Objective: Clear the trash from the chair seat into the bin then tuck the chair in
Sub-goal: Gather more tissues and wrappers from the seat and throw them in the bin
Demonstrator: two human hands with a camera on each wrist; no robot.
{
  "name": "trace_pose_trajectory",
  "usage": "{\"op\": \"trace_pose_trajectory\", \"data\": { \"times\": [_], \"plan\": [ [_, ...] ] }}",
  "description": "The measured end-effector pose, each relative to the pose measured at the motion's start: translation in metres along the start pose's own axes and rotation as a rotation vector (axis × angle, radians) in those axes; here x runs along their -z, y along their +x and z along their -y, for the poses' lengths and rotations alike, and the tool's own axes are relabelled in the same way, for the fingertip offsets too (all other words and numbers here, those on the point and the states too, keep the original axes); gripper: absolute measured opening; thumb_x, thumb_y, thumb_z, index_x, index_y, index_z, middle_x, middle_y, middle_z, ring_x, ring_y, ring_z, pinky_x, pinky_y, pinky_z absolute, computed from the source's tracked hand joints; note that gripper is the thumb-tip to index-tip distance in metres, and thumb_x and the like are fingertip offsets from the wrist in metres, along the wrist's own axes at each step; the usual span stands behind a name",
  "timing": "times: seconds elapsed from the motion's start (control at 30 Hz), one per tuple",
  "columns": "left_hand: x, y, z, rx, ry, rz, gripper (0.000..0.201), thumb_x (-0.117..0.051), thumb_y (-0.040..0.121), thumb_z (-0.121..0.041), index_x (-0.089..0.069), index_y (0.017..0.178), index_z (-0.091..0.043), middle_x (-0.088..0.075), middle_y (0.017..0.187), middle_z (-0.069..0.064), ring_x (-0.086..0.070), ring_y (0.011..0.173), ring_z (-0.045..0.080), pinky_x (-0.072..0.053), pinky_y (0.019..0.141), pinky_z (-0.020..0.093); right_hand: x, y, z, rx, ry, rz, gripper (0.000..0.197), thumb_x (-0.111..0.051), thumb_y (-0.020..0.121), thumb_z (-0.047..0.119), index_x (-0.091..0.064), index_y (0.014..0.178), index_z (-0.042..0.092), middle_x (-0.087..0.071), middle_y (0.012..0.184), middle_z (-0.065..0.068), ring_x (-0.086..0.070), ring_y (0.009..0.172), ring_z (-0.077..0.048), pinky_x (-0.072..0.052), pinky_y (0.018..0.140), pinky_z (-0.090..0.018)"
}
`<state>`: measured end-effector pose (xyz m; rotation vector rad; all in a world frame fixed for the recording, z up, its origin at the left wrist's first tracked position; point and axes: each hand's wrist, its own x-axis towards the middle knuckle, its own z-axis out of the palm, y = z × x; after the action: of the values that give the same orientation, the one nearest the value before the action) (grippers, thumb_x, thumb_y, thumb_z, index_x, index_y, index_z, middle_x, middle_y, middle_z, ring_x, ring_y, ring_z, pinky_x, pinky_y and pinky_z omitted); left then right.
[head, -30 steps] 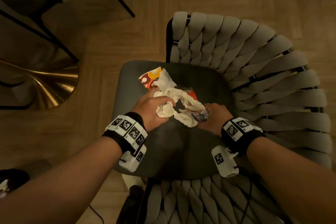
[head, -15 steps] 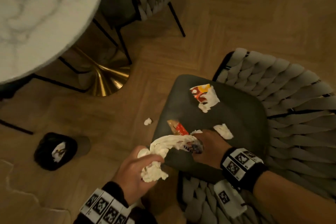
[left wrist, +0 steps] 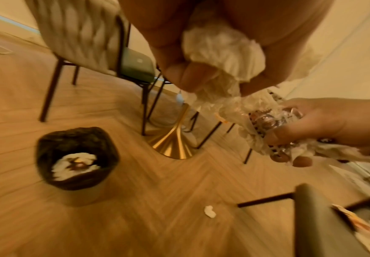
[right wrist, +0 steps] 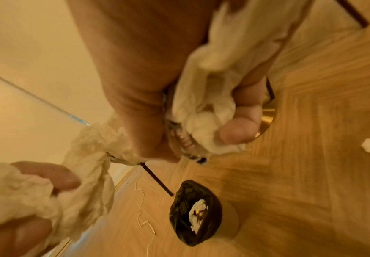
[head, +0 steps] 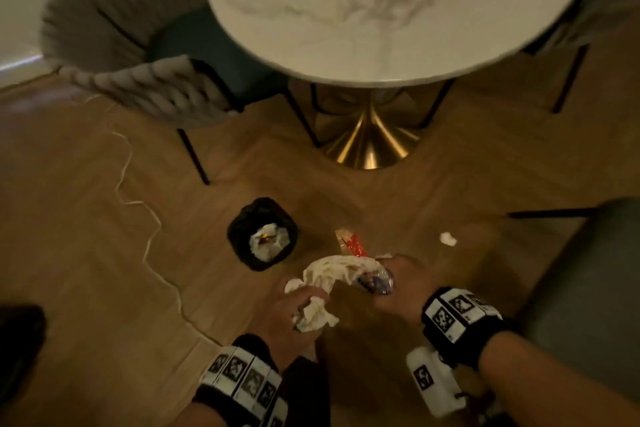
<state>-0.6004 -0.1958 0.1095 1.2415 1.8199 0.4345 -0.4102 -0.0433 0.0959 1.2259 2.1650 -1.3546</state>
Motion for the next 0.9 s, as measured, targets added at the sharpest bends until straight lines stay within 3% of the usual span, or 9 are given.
{"op": "trace_pose_trajectory", "data": {
  "times": [0.1, 0.2, 0.3, 0.43, 0.57, 0.67, 0.77, 0.83, 0.9],
  "plan": [
    [0.046, 0.03, 0.087, 0.101, 0.009, -0.007, 0.034, -0.061, 0.065, -0.054, -0.048, 0.093, -0.069, -0.051, 0.103, -0.011, -0.05, 0.095, -0.003, -0.039, 0.08, 0.01, -0.043, 0.086, 0.053, -0.051, 0.032, 0.035, 0.028, -0.07, 0.065, 0.031, -0.069, 0.092, 0.023, -0.071, 0.092, 0.003, -0.065, 0.08, -0.011, -0.054, 0.071, -0.024],
    [0.068, 0.084, 0.185, 0.256, 0.038, 0.05, 0.045, -0.051, 0.063, -0.063, -0.055, 0.105, -0.049, -0.056, 0.115, 0.003, -0.056, 0.105, 0.022, -0.047, 0.09, 0.035, -0.089, 0.181, 0.086, -0.053, 0.012, 0.066, 0.027, -0.069, 0.069, 0.025, -0.07, 0.094, 0.019, -0.072, 0.093, -0.001, -0.067, 0.084, -0.017, -0.056, 0.077, -0.029],
    [0.071, 0.147, 0.269, 0.333, 0.184, 0.136, 0.043, -0.066, 0.074, -0.04, -0.058, 0.115, -0.029, -0.054, 0.122, 0.009, -0.055, 0.112, 0.032, -0.048, 0.091, 0.038, -0.136, 0.276, 0.097, -0.059, -0.086, 0.129, 0.024, -0.068, 0.074, 0.025, -0.07, 0.097, 0.016, -0.072, 0.095, -0.007, -0.068, 0.087, -0.024, -0.056, 0.075, -0.03],
    [0.053, 0.218, 0.356, 0.441, 0.208, 0.143, 0.052, -0.059, 0.088, -0.016, -0.042, 0.136, -0.006, -0.052, 0.12, 0.023, -0.056, 0.088, 0.032, -0.056, 0.052, 0.03, -0.191, 0.367, 0.09, -0.082, -0.134, 0.189, 0.03, -0.071, 0.078, 0.03, -0.068, 0.105, 0.018, -0.07, 0.102, -0.01, -0.067, 0.09, -0.029, -0.057, 0.078, -0.036],
    [0.051, 0.257, 0.379, 0.441, 0.159, 0.149, 0.06, -0.07, 0.08, -0.028, -0.043, 0.132, -0.015, -0.045, 0.137, 0.014, -0.046, 0.121, 0.034, -0.042, 0.1, 0.039, -0.211, 0.412, 0.086, -0.054, -0.168, 0.14, 0.045, -0.068, 0.069, 0.056, -0.065, 0.106, 0.03, -0.07, 0.102, -0.004, -0.067, 0.091, -0.027, -0.057, 0.079, -0.037],
    [0.059, 0.261, 0.391, 0.358, 0.163, 0.088, 0.111, -0.083, 0.05, -0.05, -0.023, 0.142, -0.03, -0.039, 0.143, 0.016, -0.043, 0.125, 0.039, -0.04, 0.104, 0.051, -0.205, 0.421, 0.085, -0.075, -0.073, 0.119, 0.061, -0.078, 0.064, 0.051, -0.059, 0.118, 0.029, -0.065, 0.112, 0.002, -0.063, 0.101, -0.022, -0.05, 0.083, -0.03],
    [0.064, 0.255, 0.392, 0.416, 0.134, 0.111, 0.13, -0.077, 0.028, -0.065, -0.01, 0.137, -0.048, -0.031, 0.15, 0.013, -0.037, 0.132, 0.039, -0.039, 0.105, 0.056, -0.19, 0.402, 0.085, -0.127, 0.101, 0.059, 0.064, -0.082, 0.067, 0.042, -0.058, 0.125, 0.027, -0.057, 0.11, 0.01, -0.056, 0.102, -0.01, -0.045, 0.085, -0.025],
    [0.07, 0.242, 0.378, 0.483, 0.128, 0.176, 0.129, -0.085, 0.038, -0.054, -0.009, 0.142, -0.04, -0.026, 0.153, 0.008, -0.032, 0.136, 0.036, -0.038, 0.107, 0.052, -0.184, 0.383, 0.082, -0.15, 0.11, -0.006, 0.056, -0.081, 0.07, 0.037, -0.062, 0.121, 0.024, -0.063, 0.114, 0.005, -0.059, 0.106, -0.013, -0.045, 0.086, -0.022],
    [0.072, 0.218, 0.355, 0.512, -0.004, 0.141, 0.096, -0.085, 0.062, -0.027, -0.031, 0.14, -0.022, -0.04, 0.144, 0.011, -0.043, 0.129, 0.035, -0.042, 0.103, 0.046, -0.177, 0.358, 0.076, -0.157, 0.097, -0.048, 0.039, -0.077, 0.075, 0.03, -0.068, 0.112, 0.022, -0.068, 0.112, -0.001, -0.064, 0.103, -0.019, -0.044, 0.081, -0.02]
  ]
}}
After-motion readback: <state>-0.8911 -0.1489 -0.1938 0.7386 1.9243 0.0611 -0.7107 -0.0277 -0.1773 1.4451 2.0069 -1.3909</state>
